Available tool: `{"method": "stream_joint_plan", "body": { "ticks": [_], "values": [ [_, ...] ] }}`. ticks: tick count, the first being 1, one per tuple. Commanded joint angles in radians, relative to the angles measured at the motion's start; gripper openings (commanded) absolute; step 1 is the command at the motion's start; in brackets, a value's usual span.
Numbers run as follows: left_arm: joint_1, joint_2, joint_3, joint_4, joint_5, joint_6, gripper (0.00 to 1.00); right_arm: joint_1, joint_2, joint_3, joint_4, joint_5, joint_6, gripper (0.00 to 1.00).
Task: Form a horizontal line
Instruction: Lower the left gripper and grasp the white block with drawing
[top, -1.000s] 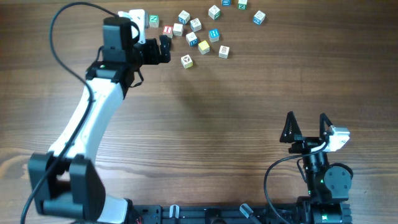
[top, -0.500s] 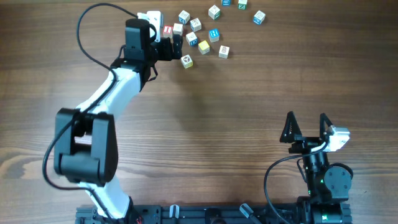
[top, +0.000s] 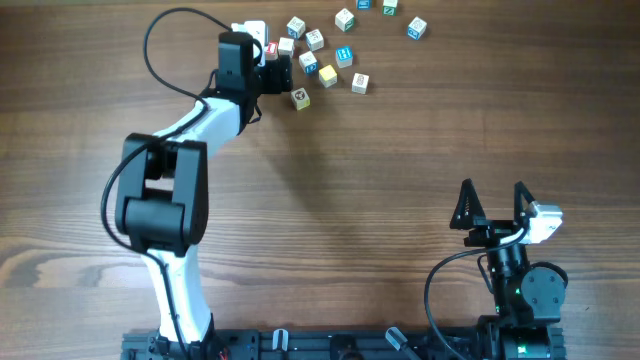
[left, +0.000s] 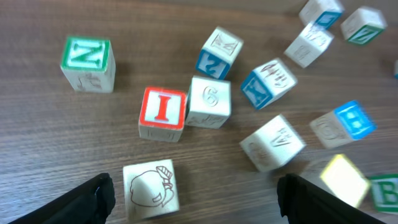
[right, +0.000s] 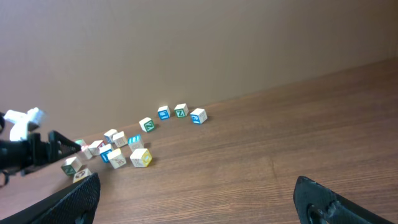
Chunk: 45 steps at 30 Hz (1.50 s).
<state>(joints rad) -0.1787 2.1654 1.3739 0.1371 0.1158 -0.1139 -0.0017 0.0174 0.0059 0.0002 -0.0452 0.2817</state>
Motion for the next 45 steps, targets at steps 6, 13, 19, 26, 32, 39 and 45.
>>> {"method": "stream_joint_plan", "body": {
  "ticks": [6,13,19,26,32,39,45],
  "values": [
    [-0.006,0.062,0.016,0.013,-0.042,0.002,0.82,-0.005,-0.007,-0.001,0.002,-0.013,-0.017,1.0],
    [-0.005,0.109,0.016,0.037,-0.065,0.002,0.76,-0.005,-0.007,-0.001,0.002,-0.013,-0.017,1.0],
    [-0.004,0.126,0.016,0.105,-0.065,0.002,0.68,-0.005,-0.007,-0.001,0.002,-0.013,-0.017,1.0],
    [-0.005,0.126,0.016,0.099,-0.065,0.0,0.41,-0.005,-0.007,-0.001,0.002,-0.013,-0.017,1.0],
    [-0.005,0.091,0.016,0.063,-0.065,0.0,0.25,-0.005,-0.007,-0.001,0.002,-0.013,-0.018,1.0],
    [-0.005,-0.027,0.016,0.014,-0.065,0.001,0.29,-0.005,-0.007,-0.001,0.002,-0.013,-0.017,1.0],
    [-0.005,-0.139,0.016,-0.075,-0.065,0.001,0.29,-0.005,-0.007,-0.001,0.002,-0.013,-0.017,1.0]
  ]
}}
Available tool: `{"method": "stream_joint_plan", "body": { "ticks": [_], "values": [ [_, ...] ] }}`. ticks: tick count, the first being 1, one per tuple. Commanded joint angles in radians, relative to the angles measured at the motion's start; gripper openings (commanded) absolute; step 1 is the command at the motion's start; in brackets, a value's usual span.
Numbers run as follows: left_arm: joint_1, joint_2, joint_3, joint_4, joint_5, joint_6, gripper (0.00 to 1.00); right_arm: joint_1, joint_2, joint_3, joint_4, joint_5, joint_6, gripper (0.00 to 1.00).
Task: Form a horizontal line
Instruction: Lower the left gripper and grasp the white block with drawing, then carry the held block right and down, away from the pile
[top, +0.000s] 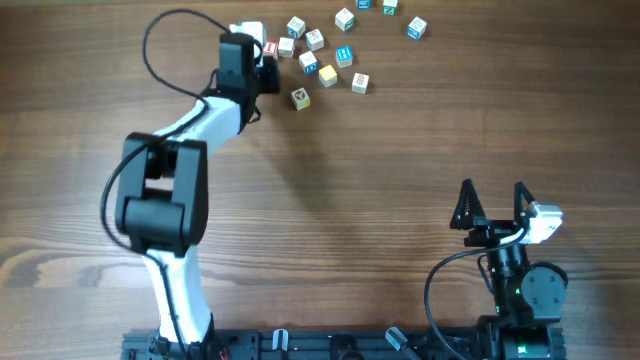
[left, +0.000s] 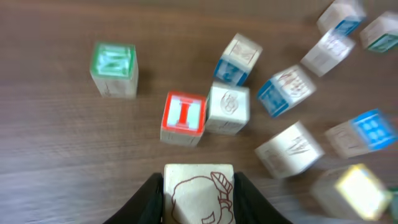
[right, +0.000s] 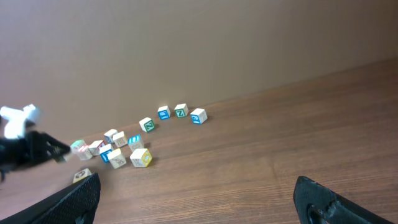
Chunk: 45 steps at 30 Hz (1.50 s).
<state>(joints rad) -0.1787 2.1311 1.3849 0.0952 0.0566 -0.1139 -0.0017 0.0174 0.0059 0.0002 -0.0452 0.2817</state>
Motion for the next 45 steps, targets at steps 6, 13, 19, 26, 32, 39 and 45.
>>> {"method": "stream_joint_plan", "body": {
  "ticks": [6,13,19,26,32,39,45],
  "values": [
    [-0.005,-0.195,0.005,-0.138,-0.006,0.0,0.29,-0.005,-0.007,-0.001,0.002,-0.013,-0.017,1.0],
    [-0.005,-0.282,0.005,-0.308,-0.002,-0.035,0.29,-0.005,-0.007,-0.001,0.002,-0.013,-0.018,1.0],
    [-0.008,-0.364,0.005,-0.495,0.023,-0.108,0.27,-0.005,-0.007,-0.001,0.002,-0.013,-0.017,1.0],
    [-0.014,-0.423,0.005,-0.665,0.111,-0.158,0.25,-0.005,-0.007,-0.001,0.002,-0.013,-0.017,1.0],
    [-0.069,-0.424,0.005,-0.767,0.111,-0.161,0.24,-0.005,-0.007,-0.001,0.002,-0.013,-0.017,1.0],
    [-0.191,-0.421,0.005,-0.783,0.015,-0.224,0.24,-0.005,-0.007,-0.001,0.002,-0.013,-0.017,1.0],
    [-0.312,-0.365,0.003,-0.731,-0.16,-0.298,0.23,-0.005,-0.007,-0.001,0.002,-0.013,-0.017,1.0]
  ]
}}
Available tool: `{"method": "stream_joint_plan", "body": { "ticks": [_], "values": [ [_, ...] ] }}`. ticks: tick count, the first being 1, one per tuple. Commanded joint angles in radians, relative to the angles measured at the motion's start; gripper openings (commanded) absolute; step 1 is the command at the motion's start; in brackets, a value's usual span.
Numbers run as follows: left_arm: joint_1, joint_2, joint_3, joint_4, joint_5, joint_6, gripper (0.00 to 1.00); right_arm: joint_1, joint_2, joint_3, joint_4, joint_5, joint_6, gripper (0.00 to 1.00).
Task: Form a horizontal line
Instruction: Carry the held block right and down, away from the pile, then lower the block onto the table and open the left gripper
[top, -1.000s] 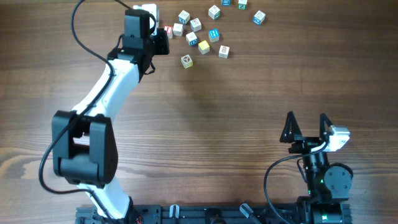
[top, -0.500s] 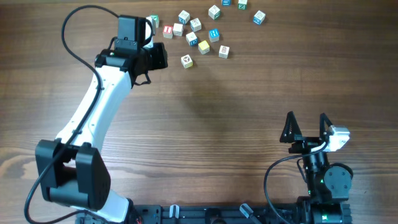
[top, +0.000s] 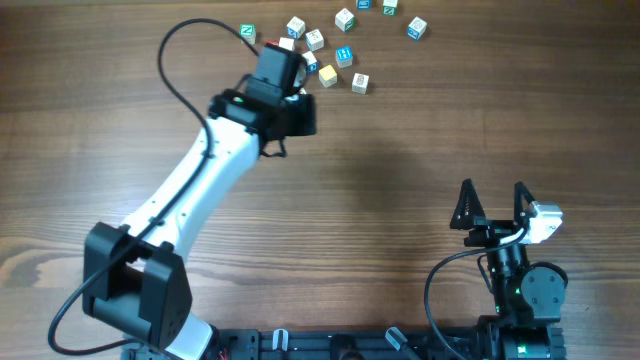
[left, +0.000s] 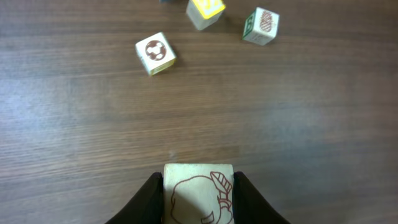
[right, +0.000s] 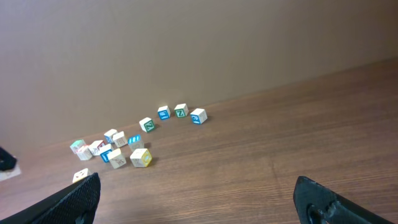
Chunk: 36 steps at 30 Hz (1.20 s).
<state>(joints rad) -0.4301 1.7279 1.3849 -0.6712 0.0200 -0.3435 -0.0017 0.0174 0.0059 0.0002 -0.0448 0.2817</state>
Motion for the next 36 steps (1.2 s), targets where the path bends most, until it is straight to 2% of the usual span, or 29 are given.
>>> {"method": "stream_joint_plan", "body": {
  "ticks": [1,9,21,36],
  "values": [
    [-0.071,0.048,0.003,0.047,-0.124,-0.069,0.23,-0.005,-0.007,-0.001,0.002,-0.013,-0.017,1.0],
    [-0.122,0.201,0.003,0.092,-0.23,-0.171,0.23,-0.005,-0.007,-0.001,0.002,-0.013,-0.017,1.0],
    [-0.121,0.337,0.003,0.22,-0.239,-0.171,0.2,-0.005,-0.007,-0.001,0.002,-0.013,-0.017,1.0],
    [-0.115,0.413,-0.043,0.248,-0.257,-0.192,0.23,-0.005,-0.007,-0.001,0.002,-0.013,-0.017,1.0]
  ]
}}
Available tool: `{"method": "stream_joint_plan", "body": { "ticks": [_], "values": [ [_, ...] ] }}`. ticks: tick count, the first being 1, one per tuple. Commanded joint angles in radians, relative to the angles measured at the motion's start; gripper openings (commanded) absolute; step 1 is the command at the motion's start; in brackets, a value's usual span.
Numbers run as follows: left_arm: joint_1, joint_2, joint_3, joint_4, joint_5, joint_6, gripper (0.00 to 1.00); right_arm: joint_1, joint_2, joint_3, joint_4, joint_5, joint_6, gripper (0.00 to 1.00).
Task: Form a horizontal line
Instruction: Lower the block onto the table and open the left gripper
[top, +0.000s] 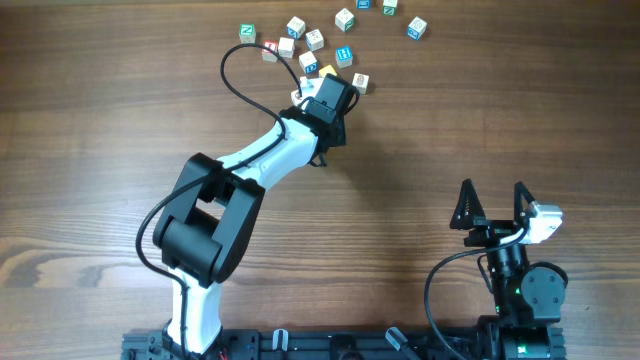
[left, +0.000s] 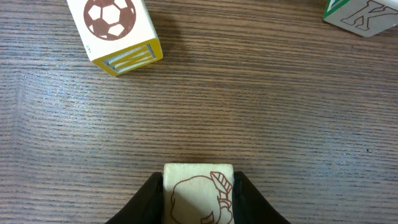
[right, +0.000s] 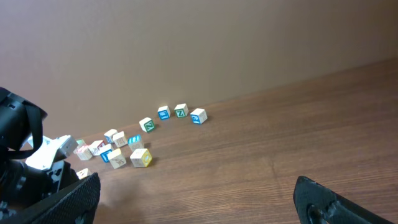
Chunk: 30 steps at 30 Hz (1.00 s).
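Observation:
My left gripper (left: 198, 198) is shut on a pale wooden block with a brown line drawing (left: 198, 190), held just over the wood close below the camera. Ahead of it on the left lies a soccer-ball block (left: 115, 25) with a yellow side; a K block (left: 364, 12) shows at the top right edge. From overhead, the left gripper (top: 338, 93) sits at the lower edge of the scattered blocks (top: 345, 53) at the table's far side; the held block is hidden there. My right gripper (top: 493, 208) stands open and holds nothing at the near right.
Several loose letter and picture blocks lie spread along the far edge, from a green one (top: 247, 33) on the left to another (top: 416, 27) on the right. The left arm's cable (top: 240, 70) loops beside them. Bare wood (top: 420, 150) lies between the two arms.
The left gripper, still shut on the drawing block, has moved right and nearer the table. The soccer-ball block now looks much larger and closer. The right arm has not moved.
My left gripper was open over the drawing block at the left of the cluster. Then it was shut on that block. Later it held the block over bare wood below the cluster, and now holds it low beside the soccer-ball block.

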<state>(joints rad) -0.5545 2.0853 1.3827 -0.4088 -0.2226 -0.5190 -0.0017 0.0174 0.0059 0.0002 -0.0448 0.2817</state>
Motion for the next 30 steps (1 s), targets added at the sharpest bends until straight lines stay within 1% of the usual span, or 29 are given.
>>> {"method": "stream_joint_plan", "body": {
  "ticks": [1,8,11,15,17,18,19,28,30],
  "values": [
    [0.01,0.055,-0.041,-0.018,-0.015,-0.016,0.23,-0.005,-0.007,-0.001,0.002,-0.013,-0.017,1.0],
    [0.01,0.055,-0.041,-0.074,-0.015,-0.013,0.24,-0.005,-0.007,-0.001,0.002,-0.013,-0.017,1.0],
    [0.01,0.055,-0.041,-0.095,-0.02,-0.013,0.27,-0.005,-0.007,-0.001,0.002,-0.013,-0.017,1.0],
    [0.01,0.055,-0.041,-0.104,-0.025,-0.013,0.36,-0.005,-0.007,-0.001,0.002,-0.013,-0.017,1.0],
    [0.009,0.055,-0.041,-0.105,-0.025,-0.013,0.46,-0.005,-0.007,-0.001,0.002,-0.013,-0.017,1.0],
    [0.009,0.055,-0.041,-0.105,-0.025,-0.013,0.56,-0.005,-0.007,-0.001,0.002,-0.013,-0.017,1.0],
    [0.009,0.055,-0.041,-0.105,-0.025,-0.013,0.6,-0.005,-0.007,-0.001,0.002,-0.013,-0.017,1.0],
    [0.009,0.054,-0.041,-0.104,-0.025,-0.013,0.67,-0.005,-0.007,-0.001,0.002,-0.013,-0.017,1.0],
    [0.009,0.05,-0.041,-0.104,-0.025,-0.013,0.67,-0.005,-0.007,-0.001,0.002,-0.013,-0.017,1.0]
  ]
}}
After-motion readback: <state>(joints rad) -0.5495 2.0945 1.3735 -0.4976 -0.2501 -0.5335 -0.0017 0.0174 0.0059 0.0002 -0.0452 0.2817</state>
